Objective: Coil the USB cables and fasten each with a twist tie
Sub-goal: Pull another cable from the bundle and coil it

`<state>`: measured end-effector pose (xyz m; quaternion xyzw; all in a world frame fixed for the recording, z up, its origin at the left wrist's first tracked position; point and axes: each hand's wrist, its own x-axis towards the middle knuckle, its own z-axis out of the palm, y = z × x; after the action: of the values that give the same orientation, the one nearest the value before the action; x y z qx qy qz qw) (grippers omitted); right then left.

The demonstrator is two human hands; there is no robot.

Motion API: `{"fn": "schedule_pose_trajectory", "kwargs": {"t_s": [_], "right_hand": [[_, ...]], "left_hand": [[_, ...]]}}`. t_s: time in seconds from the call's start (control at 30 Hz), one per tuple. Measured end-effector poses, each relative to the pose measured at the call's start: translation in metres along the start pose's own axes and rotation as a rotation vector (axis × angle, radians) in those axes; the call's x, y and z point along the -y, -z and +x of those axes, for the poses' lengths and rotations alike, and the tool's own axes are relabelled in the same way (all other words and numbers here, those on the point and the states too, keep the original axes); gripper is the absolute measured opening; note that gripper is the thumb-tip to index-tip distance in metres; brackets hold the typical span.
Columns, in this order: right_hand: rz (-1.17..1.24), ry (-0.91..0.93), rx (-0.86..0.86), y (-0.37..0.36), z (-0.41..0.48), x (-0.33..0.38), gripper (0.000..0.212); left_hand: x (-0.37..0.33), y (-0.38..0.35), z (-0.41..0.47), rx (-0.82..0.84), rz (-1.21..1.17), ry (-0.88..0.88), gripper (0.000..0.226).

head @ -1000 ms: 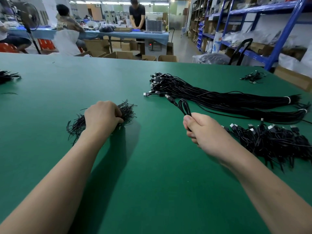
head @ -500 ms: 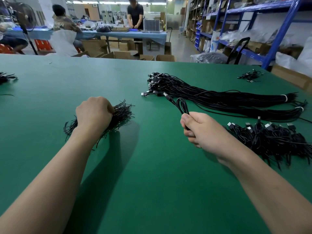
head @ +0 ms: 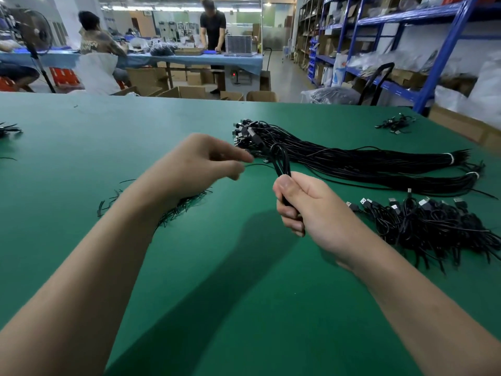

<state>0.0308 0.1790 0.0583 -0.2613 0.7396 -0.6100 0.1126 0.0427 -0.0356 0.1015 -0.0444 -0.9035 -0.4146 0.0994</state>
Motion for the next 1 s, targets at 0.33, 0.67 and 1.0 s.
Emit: {"fn": "schedule_pose_trajectory", "kwargs": {"t_s": [0.33,0.67,1.0], "right_hand": [[0.036,0.004,-0.059,0.011,-0.001,0.005,0.032],[0.151,-0.020,0.007,0.015,0.001,0.006,0.034],[0.186,-0.063,-0.078,0.011,0.001,0.004,0.034]], "left_hand": [[-0.020,-0.042,-0.001,0.182,-0.616,0.066,0.014],[-0.005,-0.044,0.002,0.327,-0.869,0.093,0.019],[-0.003,-0.044,0.004,0.394,-0.922,0.166,0.030]]}}
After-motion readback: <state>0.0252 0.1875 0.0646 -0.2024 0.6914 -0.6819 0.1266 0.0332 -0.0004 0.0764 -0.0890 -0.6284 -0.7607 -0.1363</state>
